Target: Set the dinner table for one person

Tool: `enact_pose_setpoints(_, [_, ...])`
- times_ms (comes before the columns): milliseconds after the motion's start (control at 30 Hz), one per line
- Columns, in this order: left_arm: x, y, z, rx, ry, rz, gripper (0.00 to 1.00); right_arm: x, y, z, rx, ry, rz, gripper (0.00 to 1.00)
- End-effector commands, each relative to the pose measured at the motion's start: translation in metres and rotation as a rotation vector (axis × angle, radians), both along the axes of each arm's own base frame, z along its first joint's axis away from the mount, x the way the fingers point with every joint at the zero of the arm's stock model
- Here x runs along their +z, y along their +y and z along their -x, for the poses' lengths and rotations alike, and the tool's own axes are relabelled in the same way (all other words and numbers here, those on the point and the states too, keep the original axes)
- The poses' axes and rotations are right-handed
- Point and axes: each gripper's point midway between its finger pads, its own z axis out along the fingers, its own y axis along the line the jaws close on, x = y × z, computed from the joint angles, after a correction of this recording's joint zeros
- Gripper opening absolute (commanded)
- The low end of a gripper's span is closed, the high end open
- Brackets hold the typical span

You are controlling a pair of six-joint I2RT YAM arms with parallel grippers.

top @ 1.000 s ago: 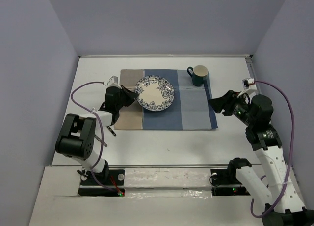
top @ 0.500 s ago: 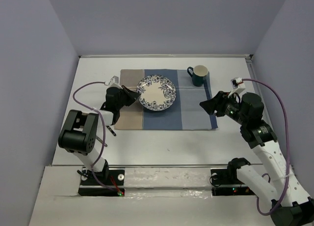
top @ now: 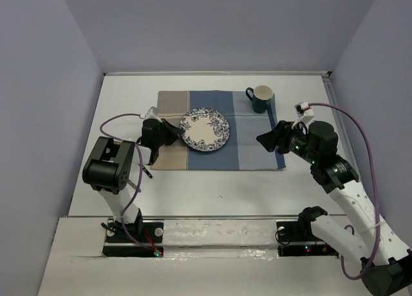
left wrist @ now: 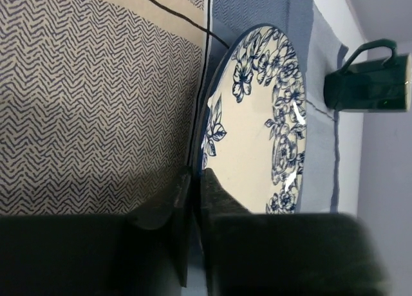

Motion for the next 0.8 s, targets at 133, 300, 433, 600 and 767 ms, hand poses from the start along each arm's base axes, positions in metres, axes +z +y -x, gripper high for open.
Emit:
enact_pose_setpoints(133, [0.049,-0.004,-0.018,0.014,-0.185,0.088,0.56,0.031,0.009,-0.003,0.019,-0.096,-0.033,0.6])
enact_pose_setpoints(300, [0.054,0.003,-0.011,0.044,-0.192,0.075,0.99,0.031,0.018,-0.002,0.053,-0.088,-0.039,0.6])
enact_pose_setpoints(433, [0.076,0.018,-0.006,0.109,-0.207,0.03,0.99,0.029,0.032,0.0,0.084,-0.082,-0.037,0.6])
enact_pose_setpoints(600, [0.107,0.049,0.011,0.241,-0.235,-0.041,0.99,0.02,0.066,0.002,0.137,-0.062,-0.028,0.6])
enact_pose_setpoints(767, [0.212,0.082,0.049,0.342,-0.445,-0.114,0.99,0.01,0.141,0.017,0.246,-0.079,0.013,0.59])
